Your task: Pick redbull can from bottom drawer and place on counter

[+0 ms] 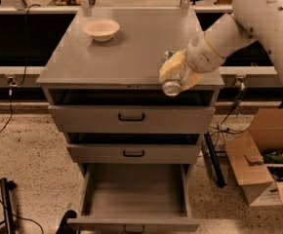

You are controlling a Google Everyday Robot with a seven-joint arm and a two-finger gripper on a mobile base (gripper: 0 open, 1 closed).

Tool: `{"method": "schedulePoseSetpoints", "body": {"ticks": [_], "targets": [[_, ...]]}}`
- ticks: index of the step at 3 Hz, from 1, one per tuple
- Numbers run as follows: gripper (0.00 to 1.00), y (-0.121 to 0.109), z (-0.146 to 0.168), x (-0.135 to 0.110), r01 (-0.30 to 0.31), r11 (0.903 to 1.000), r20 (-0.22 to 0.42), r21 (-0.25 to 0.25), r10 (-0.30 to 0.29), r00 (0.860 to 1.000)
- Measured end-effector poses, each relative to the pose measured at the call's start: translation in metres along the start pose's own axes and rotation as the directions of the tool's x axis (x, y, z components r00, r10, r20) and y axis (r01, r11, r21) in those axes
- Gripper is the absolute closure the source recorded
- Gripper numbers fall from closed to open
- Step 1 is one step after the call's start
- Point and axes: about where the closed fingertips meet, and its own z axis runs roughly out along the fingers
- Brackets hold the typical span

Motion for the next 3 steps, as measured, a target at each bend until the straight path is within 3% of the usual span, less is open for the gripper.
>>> {"method": "schedulePoseSetpoints", "body": {"ticks": [1,2,3], "targets": [[1.0,-0.003,-0.002,0.033,-0.01,0.9994,0.028,-0.032,0.011,1.0],[1.0,-0.002,0.004,0.064,-0.044,0.9952,-0.001,-0.088,0.044,0.999],[0.84,0.008,0.013,0.083,-0.092,0.9832,-0.048,-0.158,0.085,0.995]]}}
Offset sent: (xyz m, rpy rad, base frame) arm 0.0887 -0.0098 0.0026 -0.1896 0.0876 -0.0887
